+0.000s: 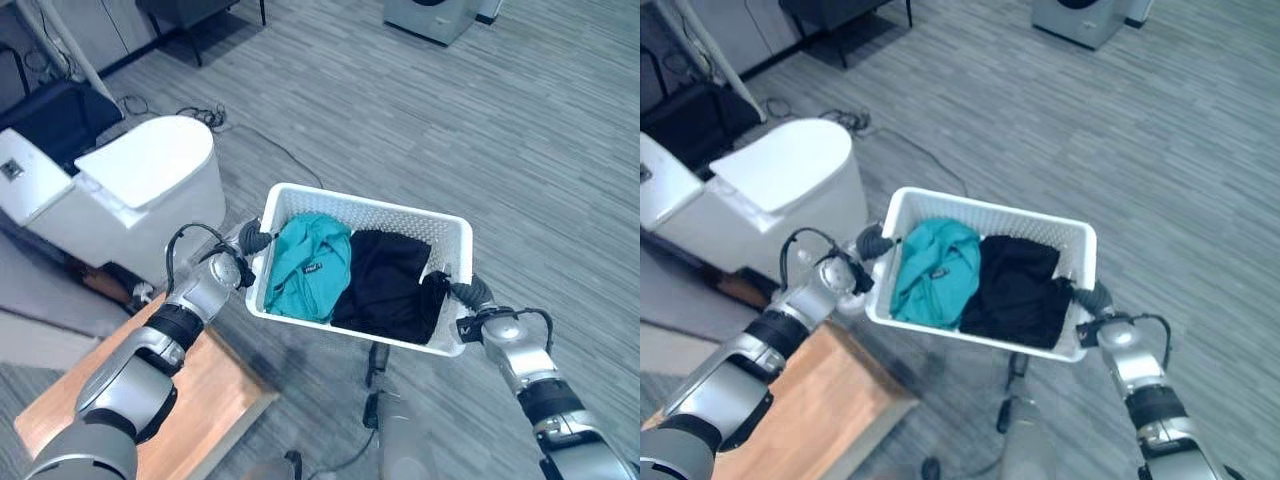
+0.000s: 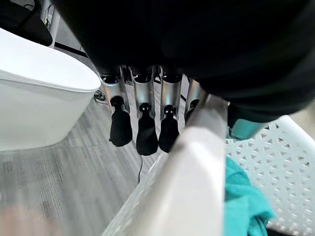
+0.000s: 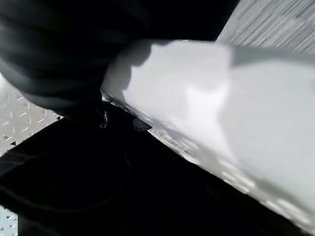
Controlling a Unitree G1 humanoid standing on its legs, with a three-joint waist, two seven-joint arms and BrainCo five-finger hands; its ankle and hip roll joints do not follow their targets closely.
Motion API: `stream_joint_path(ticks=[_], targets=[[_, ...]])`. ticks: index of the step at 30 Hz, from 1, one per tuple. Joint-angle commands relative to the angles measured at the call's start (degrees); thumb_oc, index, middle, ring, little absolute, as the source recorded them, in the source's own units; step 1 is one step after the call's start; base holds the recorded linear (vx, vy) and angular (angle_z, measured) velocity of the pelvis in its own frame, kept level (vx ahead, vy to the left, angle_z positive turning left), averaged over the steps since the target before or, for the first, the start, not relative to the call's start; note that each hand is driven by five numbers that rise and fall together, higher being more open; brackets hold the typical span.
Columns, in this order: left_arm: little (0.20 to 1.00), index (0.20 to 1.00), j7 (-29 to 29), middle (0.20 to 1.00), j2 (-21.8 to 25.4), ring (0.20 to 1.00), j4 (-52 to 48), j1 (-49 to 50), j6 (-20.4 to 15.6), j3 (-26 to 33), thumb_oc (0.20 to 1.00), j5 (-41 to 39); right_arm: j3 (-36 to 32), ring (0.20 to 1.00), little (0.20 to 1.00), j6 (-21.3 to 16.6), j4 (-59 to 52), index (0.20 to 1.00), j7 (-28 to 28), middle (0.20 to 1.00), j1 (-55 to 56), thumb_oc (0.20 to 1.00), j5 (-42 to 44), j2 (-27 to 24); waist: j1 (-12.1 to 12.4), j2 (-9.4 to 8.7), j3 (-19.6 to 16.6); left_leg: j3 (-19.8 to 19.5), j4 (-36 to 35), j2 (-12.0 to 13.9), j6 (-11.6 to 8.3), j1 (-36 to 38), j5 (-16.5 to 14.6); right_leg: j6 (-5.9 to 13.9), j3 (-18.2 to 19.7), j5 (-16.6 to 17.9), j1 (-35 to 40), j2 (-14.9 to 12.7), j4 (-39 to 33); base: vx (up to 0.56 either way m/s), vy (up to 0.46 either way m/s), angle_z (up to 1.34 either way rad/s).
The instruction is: Grab the laundry basket,head to the washer,open it,put in the laundry and shut it.
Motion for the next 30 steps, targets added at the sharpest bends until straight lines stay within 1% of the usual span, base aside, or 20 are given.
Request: stream_joint_path(ticks=[1,2,3,6,7,8,10,11,12,13,14,15,16,17,18,24,27,28,29,30], targets=[[0.200,0.200,3.09,0.200,5.68,0.200,0.78,-4.63,-0.36,4.23,0.200,2.06,-2.32,0.200,0.200,-4.60,-6.72,0.200,1.55,0.200,-5.11,0.200,1.02,-2.34,0.55,-1.43,-3.76,2.28,2.18,-0.28,2.79,-2.69,3.24,5.65,0.01,3.69,6.30,-1.17,-6.85,0.37,-0.199,0.00],[0.200,0.200,3.28,0.200,5.81,0.200,0.64,-3.98,-0.52,4.74,0.200,1.75,-1.90,0.200,0.200,-4.59,-6.77,0.200,1.68,0.200,-5.41,0.200,0.99,-2.19,0.52,-1.11,-4.10,2.83,5.34,0.77,1.82,-3.13,5.56,5.04,-0.37,3.88,7.13,-0.38,-5.81,0.52,-0.325,-0.30],[0.200,0.200,3.48,0.200,5.78,0.200,1.08,-3.83,-0.79,4.89,0.200,0.94,-1.47,0.200,0.200,-4.66,-6.73,0.200,1.62,0.200,-5.87,0.200,1.12,-2.59,0.17,-0.74,-4.29,3.62,13.45,2.63,0.65,-5.52,10.89,3.74,0.08,3.23,8.25,1.22,-4.29,0.45,-0.366,-0.39],[0.200,0.200,3.89,0.200,7.40,0.200,0.35,-3.64,-0.83,5.25,0.200,-1.93,0.28,0.200,0.200,-4.97,-5.66,0.200,0.11,0.200,-7.51,0.200,2.60,-3.39,2.07,-2.78,-2.71,6.05,44.90,8.20,1.31,-17.68,22.80,-2.84,-0.18,-2.04,14.94,5.12,-3.52,0.42,-0.488,-0.26],[0.200,0.200,3.90,0.200,7.45,0.200,0.39,-3.76,-0.85,5.18,0.200,-2.00,0.25,0.200,0.200,-4.98,-5.61,0.200,0.08,0.200,-7.61,0.200,2.62,-3.35,2.01,-2.18,-2.55,5.54,46.32,8.92,1.08,-18.38,22.17,-2.99,-0.40,-2.18,14.82,5.80,-3.29,0.58,-0.520,-0.55],[0.200,0.200,4.32,0.200,7.33,0.200,0.64,-4.65,-1.11,4.96,0.200,-2.58,1.01,0.200,0.200,-4.76,-5.63,0.200,-0.37,0.200,-8.13,0.200,2.93,-3.53,2.80,-2.81,-1.94,8.18,47.51,12.02,1.50,-21.46,20.82,-4.06,-0.04,-5.34,18.11,7.43,-3.64,0.26,-0.226,-0.72],[0.200,0.200,4.41,0.200,7.23,0.200,0.43,-5.32,-0.80,4.63,0.200,-2.93,0.79,0.200,0.200,-4.53,-6.01,0.200,-0.62,0.200,-8.02,0.200,3.00,-3.74,3.94,-3.29,-1.19,9.71,48.65,12.67,2.35,-24.40,19.95,-4.77,0.29,-5.84,19.06,7.50,-3.67,0.30,-0.177,-0.46],[0.200,0.200,4.15,0.200,6.50,0.200,0.08,-6.18,-0.74,4.59,0.200,-2.40,0.28,0.200,0.200,-4.47,-7.61,0.200,-0.38,0.200,-6.47,0.200,2.80,-4.15,5.00,-3.95,-0.55,10.90,42.64,10.41,2.05,-29.84,16.53,-4.11,0.63,-6.79,21.38,7.50,-3.98,0.29,-0.075,-0.29],[0.200,0.200,4.14,0.200,6.45,0.200,0.06,-6.16,-0.73,4.55,0.200,-2.38,0.18,0.200,0.200,-4.42,-7.73,0.200,-0.37,0.200,-6.31,0.200,2.77,-4.17,5.11,-4.04,-0.60,11.05,42.46,10.32,2.08,-29.70,16.54,-4.05,0.71,-6.81,21.40,7.39,-3.99,0.44,-0.017,-0.34],[0.200,0.200,3.96,0.200,6.15,0.200,-0.64,-6.62,-1.23,4.62,0.200,-1.81,-0.56,0.200,0.200,-4.88,-9.03,0.200,-0.15,0.200,-4.59,0.200,2.63,-4.42,6.13,-4.19,-0.49,12.26,29.97,8.53,1.92,-32.58,16.58,-3.40,1.01,-7.78,23.37,7.79,-4.08,0.25,0.014,-0.26],[0.200,0.200,3.96,0.200,6.09,0.200,-0.63,-6.62,-1.23,4.58,0.200,-1.80,-0.63,0.200,0.200,-4.88,-9.08,0.200,-0.14,0.200,-4.47,0.200,2.62,-4.44,6.21,-4.50,-0.44,12.53,29.21,8.15,1.97,-32.07,16.89,-3.33,1.06,-7.80,23.49,7.43,-4.12,0.38,0.043,-0.34],[0.200,0.200,3.86,0.200,6.06,0.200,-1.12,-6.84,-1.49,4.36,0.200,-1.48,-1.01,0.200,0.200,-5.22,-9.49,0.200,-0.19,0.200,-3.65,0.200,2.55,-4.56,6.77,-4.58,-0.46,12.79,18.68,6.98,2.25,-31.93,17.46,-3.00,1.14,-8.41,24.51,7.37,-4.01,0.43,0.089,-0.48],[0.200,0.200,3.79,0.200,5.95,0.200,-0.94,-7.52,-1.67,3.72,0.200,-1.16,-1.02,0.200,0.200,-5.84,-9.00,0.200,-0.43,0.200,-3.48,0.200,2.41,-4.39,8.16,-3.86,-0.75,10.66,2.52,5.01,1.51,-30.96,21.32,-2.49,0.77,-9.84,26.33,8.38,-3.72,0.42,0.090,-0.31],[0.200,0.200,3.79,0.200,5.93,0.200,-0.92,-7.57,-1.68,3.70,0.200,-1.16,-1.04,0.200,0.200,-5.87,-8.97,0.200,-0.43,0.200,-3.50,0.200,2.42,-4.41,8.10,-3.92,-0.77,10.68,1.55,4.85,1.56,-30.63,22.02,-2.51,0.67,-9.75,26.25,8.31,-3.74,0.60,0.101,-0.21],[0.200,0.200,3.68,0.200,6.04,0.200,-0.34,-8.13,-1.84,3.02,0.200,-0.78,-0.37,0.200,0.200,-6.70,-7.72,0.200,-0.75,0.200,-4.42,0.200,2.49,-3.99,9.11,-3.67,-0.86,7.79,-8.85,4.01,1.13,-31.64,23.25,-2.27,1.03,-12.46,28.70,9.30,-2.73,0.31,0.042,-0.08],[0.200,0.200,3.75,0.200,7.14,0.200,0.42,-8.65,-1.85,2.32,0.200,-1.35,1.96,0.200,0.200,-6.95,-6.20,0.200,-1.10,0.200,-7.52,0.200,2.72,-1.81,10.65,-4.03,-0.45,2.89,-8.64,6.66,-0.02,-34.07,24.93,-3.45,4.71,-18.01,31.79,10.49,1.68,0.45,0.113,-0.28],[0.200,0.200,3.53,0.200,7.31,0.200,0.70,-8.20,-1.85,2.02,0.200,-0.59,1.67,0.200,0.200,-6.69,-5.18,0.200,-0.81,0.200,-7.52,0.200,2.49,-1.03,11.06,-4.40,-2.77,4.00,-4.77,6.76,0.80,-33.29,24.91,-1.81,5.59,-19.44,34.35,8.66,2.65,0.59,0.270,-0.16],[0.200,0.200,3.40,0.200,7.23,0.200,0.79,-8.13,-1.87,1.53,0.200,-0.47,1.18,0.200,0.200,-6.56,-5.08,0.200,-0.70,0.200,-6.99,0.200,2.17,-0.97,11.32,-4.91,-3.63,4.30,-2.28,5.96,1.28,-33.66,24.62,-0.85,6.12,-18.16,34.70,7.32,4.59,0.59,0.327,0.14],[0.200,0.200,3.21,0.200,7.35,0.200,1.75,-8.27,-1.86,-0.01,0.200,0.01,0.58,0.200,0.200,-6.79,-3.78,0.200,-0.90,0.200,-6.68,0.200,2.36,-0.31,11.24,-6.33,-4.63,4.93,2.61,2.65,3.55,-32.96,21.61,1.82,6.33,-8.57,32.89,3.77,13.65,0.58,0.330,0.05],[0.200,0.200,3.22,0.200,7.35,0.200,1.77,-8.31,-1.87,-0.05,0.200,0.00,0.55,0.200,0.200,-6.80,-3.78,0.200,-0.90,0.200,-6.69,0.200,2.36,-0.30,11.29,-6.31,-4.76,4.97,2.62,2.69,3.63,-33.15,21.69,1.87,6.40,-8.49,32.64,3.79,13.71,0.57,0.352,0.06]])
